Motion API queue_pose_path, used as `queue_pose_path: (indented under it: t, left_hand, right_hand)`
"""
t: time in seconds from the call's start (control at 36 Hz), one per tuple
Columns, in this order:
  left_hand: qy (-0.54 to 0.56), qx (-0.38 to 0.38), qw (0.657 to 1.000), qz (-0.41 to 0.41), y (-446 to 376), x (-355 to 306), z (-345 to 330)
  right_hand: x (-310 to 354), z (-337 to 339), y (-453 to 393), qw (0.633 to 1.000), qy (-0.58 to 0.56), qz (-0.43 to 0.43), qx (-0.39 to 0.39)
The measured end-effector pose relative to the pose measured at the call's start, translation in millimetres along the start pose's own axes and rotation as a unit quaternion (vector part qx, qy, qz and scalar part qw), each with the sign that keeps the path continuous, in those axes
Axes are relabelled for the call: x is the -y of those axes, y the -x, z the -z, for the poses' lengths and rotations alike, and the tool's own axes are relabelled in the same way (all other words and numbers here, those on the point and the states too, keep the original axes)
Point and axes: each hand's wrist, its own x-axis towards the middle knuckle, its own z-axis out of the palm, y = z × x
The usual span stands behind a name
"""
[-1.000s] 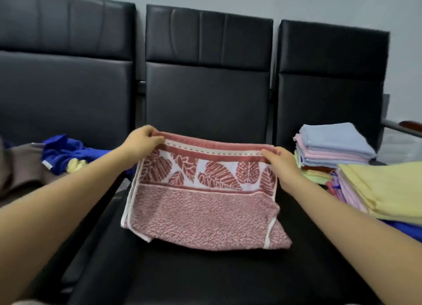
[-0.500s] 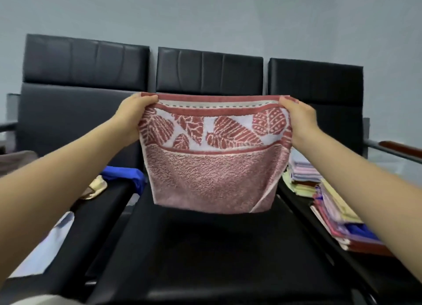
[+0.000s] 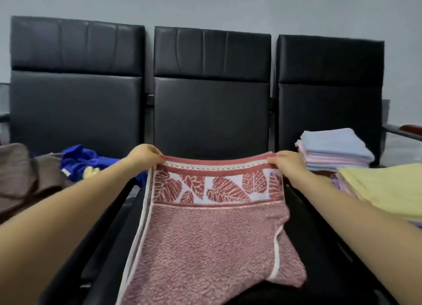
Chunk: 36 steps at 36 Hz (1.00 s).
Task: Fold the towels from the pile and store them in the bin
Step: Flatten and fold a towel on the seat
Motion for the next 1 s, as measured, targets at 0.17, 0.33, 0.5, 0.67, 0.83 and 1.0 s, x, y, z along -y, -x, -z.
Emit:
queue_pose_path:
  t: [0.17, 0.33, 0.5, 0.67, 0.83, 1.0]
  left_hand:
    - [-0.13, -0.064, 0.989, -0.011, -26.8, 20.1, -31.9]
    - [-0.189, -0.112, 0.975, -0.034, -56.0, 24.2, -56.3]
    - [-0.274, 0.006, 0.958, -0.079, -51.7, 25.4, -85.8]
    - [-0.255, 0.075, 0.946, -0.187, 15.4, 18.0, -95.8]
    - [-0.164, 0.178, 0.934, -0.262, 96.3, 10.3, -87.6]
    - [-0.182, 0.211, 0.91, -0.306, 129.1, 7.7, -96.8]
  right_hand:
    - [-44.0, -25.3, -37.7, 0.996, 0.085, 0.012, -0.014]
    - [-52.5, -56.7, -69.6, 0.997, -0.06, -0.013, -0.044]
    - [-66.4, -66.0, -61.5, 0.994, 0.045, 0.1, -0.019]
    - [-61.0, -54.3, -18.0, 0.98, 0.06, 0.185, -0.039]
    - [-32.6, -23.0, 79.4, 0.94, 0.229, 0.246, 0.055]
    - [-34.4, -19.2, 137.6, 0.911, 0.362, 0.142, 0.135]
